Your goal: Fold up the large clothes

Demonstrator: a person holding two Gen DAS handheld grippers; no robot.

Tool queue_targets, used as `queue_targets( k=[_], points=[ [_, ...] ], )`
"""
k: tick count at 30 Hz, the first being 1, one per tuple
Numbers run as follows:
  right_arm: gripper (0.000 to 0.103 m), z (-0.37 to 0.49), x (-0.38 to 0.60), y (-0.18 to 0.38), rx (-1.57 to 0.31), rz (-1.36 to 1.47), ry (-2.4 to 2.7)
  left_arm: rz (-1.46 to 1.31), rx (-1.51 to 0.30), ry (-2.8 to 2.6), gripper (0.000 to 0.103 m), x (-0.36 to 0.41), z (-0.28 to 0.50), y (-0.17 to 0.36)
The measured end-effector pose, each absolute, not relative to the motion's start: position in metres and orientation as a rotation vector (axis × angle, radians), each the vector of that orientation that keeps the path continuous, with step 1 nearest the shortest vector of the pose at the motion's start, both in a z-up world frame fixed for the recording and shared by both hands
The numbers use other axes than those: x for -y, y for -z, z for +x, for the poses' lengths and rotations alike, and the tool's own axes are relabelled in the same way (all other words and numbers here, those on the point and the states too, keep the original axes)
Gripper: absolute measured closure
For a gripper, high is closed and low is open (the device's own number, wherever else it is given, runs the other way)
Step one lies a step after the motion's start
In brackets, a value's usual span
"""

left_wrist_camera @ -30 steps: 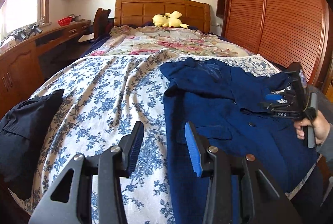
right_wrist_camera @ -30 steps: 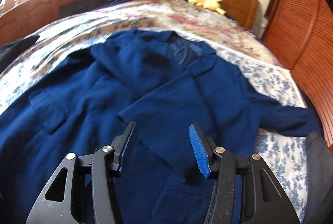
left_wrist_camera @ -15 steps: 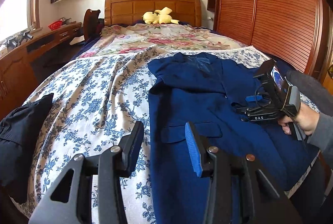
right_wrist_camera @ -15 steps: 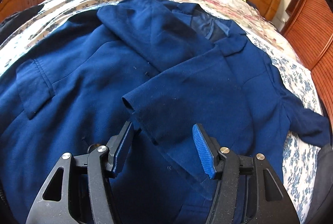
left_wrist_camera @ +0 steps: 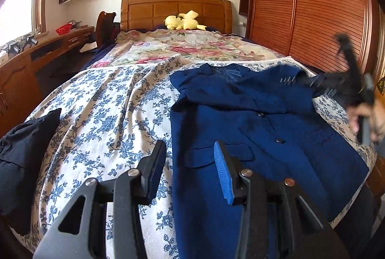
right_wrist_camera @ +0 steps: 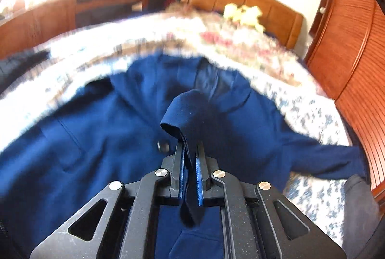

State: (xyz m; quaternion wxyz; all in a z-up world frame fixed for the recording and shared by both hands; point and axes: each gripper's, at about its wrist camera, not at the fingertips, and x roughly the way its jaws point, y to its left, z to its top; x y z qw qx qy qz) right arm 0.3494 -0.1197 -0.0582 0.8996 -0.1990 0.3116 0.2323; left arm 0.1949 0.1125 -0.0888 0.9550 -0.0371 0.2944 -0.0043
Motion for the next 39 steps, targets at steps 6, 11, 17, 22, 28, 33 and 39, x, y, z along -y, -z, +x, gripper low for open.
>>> queue_targets(
  k=[6, 11, 17, 22, 28, 33, 39],
  points=[
    [0.098, 0.314, 0.124, -0.022, -0.538, -0.358, -0.524, -0.085, -0.588, 0.009, 0.063, -0.117, 0.192, 0.085],
    [0.098, 0.289, 0.129, -0.066, -0.532, -0.247, -0.597, -0.084, -0.584, 0.009, 0.063, -0.117, 0.191, 0.083],
    [0.098, 0.275, 0.146, -0.066, -0.552, -0.186, -0.579, -0.085, -0.581, 0.012, 0.063, -0.118, 0.19, 0.082],
    [0.098, 0.294, 0.171, -0.015, -0.686, -0.172, -0.453, -0.079, -0.582, 0.02, 0.063, -0.113, 0.192, 0.082],
    [0.084, 0.307, 0.206, 0.03, -0.739, -0.226, -0.314, -0.062, -0.582, 0.039, 0.063, -0.1, 0.195, 0.082],
    [0.079, 0.308, 0.215, 0.044, -0.731, -0.241, -0.33, -0.052, -0.572, 0.062, 0.063, -0.085, 0.196, 0.081],
    [0.071, 0.316, 0.211, 0.08, -0.761, -0.267, -0.391, -0.047, -0.558, 0.106, 0.061, -0.058, 0.198, 0.08]
  ],
)
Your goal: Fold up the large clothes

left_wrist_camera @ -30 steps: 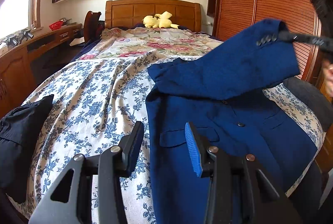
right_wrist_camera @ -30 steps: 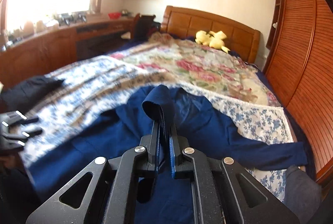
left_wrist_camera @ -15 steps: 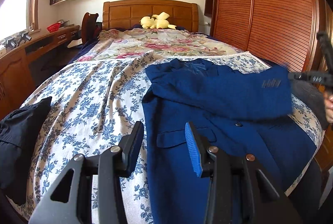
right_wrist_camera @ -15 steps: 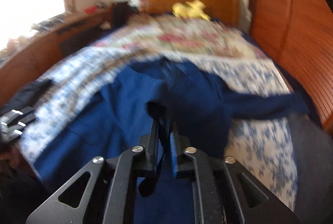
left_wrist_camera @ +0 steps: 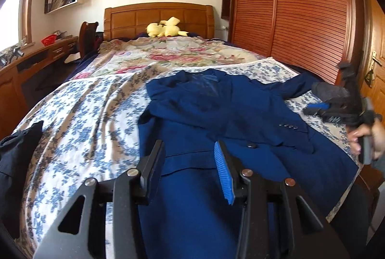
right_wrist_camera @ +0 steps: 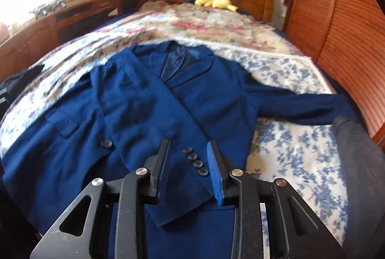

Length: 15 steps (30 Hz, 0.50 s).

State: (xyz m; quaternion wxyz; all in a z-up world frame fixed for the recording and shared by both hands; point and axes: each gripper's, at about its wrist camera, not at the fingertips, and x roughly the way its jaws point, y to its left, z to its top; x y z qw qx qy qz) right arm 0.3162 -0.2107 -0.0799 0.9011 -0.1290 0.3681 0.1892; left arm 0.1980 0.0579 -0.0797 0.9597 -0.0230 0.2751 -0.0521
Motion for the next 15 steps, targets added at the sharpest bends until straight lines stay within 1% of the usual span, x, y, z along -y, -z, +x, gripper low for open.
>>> queue_targets(
  k=[3, 5, 8, 10, 11, 15],
  points=[
    [0.07, 0.325, 0.21, 0.106, -0.8, -0.288, -0.409, -0.041, -0.547, 0.124, 0.058, -0.045, 0.201, 0.078],
    [0.069, 0.331, 0.21, 0.121, -0.83, -0.301, -0.422, -0.044, -0.535, 0.136, 0.047, -0.036, 0.204, 0.076],
    [0.065, 0.338, 0.21, 0.142, -0.875, -0.327, -0.434, -0.046, -0.537, 0.155, 0.045, -0.023, 0.213, 0.076],
    [0.06, 0.342, 0.211, 0.156, -0.904, -0.338, -0.439, -0.023, -0.543, 0.149, 0.045, -0.014, 0.22, 0.075],
    [0.053, 0.342, 0.212, 0.158, -0.903, -0.338, -0.436, -0.009, -0.548, 0.14, 0.045, -0.009, 0.224, 0.075],
    [0.049, 0.344, 0.219, 0.163, -0.91, -0.295, -0.451, 0.05, -0.561, 0.121, 0.045, 0.008, 0.24, 0.074]
  ],
)
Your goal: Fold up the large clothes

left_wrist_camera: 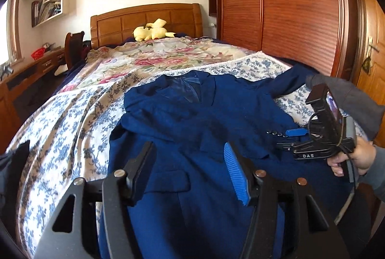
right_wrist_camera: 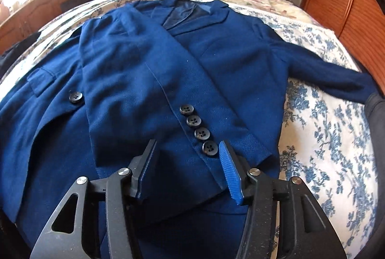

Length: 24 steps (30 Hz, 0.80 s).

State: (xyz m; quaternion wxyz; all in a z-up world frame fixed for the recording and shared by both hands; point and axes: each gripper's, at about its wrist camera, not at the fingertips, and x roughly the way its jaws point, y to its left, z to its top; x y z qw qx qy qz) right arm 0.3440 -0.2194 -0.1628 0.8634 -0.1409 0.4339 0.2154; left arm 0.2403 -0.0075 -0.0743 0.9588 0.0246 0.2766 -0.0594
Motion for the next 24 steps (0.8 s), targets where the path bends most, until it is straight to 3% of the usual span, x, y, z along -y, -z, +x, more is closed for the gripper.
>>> queue_targets(
  k=[10, 24],
  points=[
    [0.048, 0.34, 0.227, 0.163, -0.876, -0.245, -0.475, 0.062, -0.59, 0.151, 0.045, 0.034, 0.298, 0.089],
    [0.048, 0.339, 0.226, 0.165, -0.854, -0.248, -0.465, 0.029, -0.661, 0.2, 0.045, 0.04, 0.346, 0.149]
  ],
)
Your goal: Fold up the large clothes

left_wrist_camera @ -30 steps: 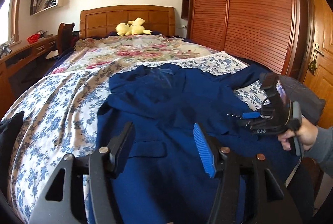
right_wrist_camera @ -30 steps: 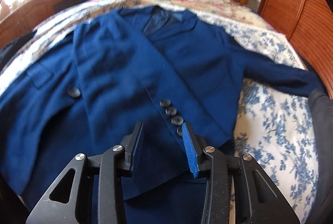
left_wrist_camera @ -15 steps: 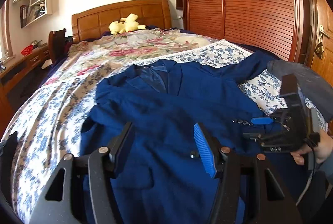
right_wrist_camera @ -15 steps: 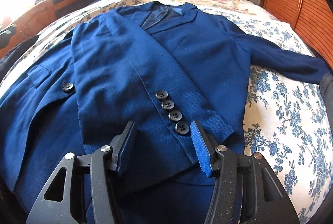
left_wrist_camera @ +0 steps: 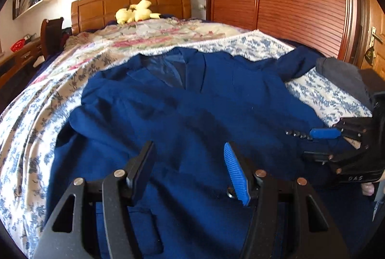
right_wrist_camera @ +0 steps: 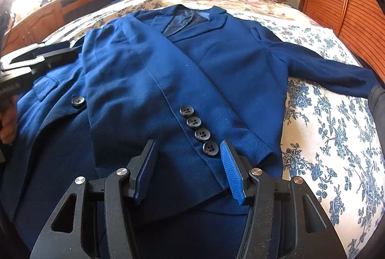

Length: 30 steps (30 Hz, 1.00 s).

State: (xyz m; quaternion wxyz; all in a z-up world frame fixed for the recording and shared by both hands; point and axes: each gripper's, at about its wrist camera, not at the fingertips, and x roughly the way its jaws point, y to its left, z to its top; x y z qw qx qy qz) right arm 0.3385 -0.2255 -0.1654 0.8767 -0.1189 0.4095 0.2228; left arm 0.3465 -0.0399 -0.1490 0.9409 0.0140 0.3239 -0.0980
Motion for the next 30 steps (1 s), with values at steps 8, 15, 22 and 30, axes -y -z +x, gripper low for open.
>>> queue_targets(
  k=[8, 15, 22, 30],
  points=[
    [0.048, 0.338, 0.225, 0.164, -0.855, -0.248, -0.462, -0.001, -0.638, 0.211, 0.045, 0.036, 0.341, 0.151],
    [0.048, 0.336, 0.241, 0.126, -0.794, -0.229, -0.445, 0.009, -0.64, 0.21, 0.045, 0.037, 0.341, 0.153],
    [0.04, 0.379, 0.289, 0.071, -0.721, -0.222, -0.326, 0.014, -0.632, 0.213, 0.045, 0.038, 0.34, 0.152],
    [0.038, 0.458, 0.358, 0.051, -0.739, -0.17, -0.159, 0.022, -0.625, 0.213, 0.045, 0.039, 0.339, 0.151]
  ],
)
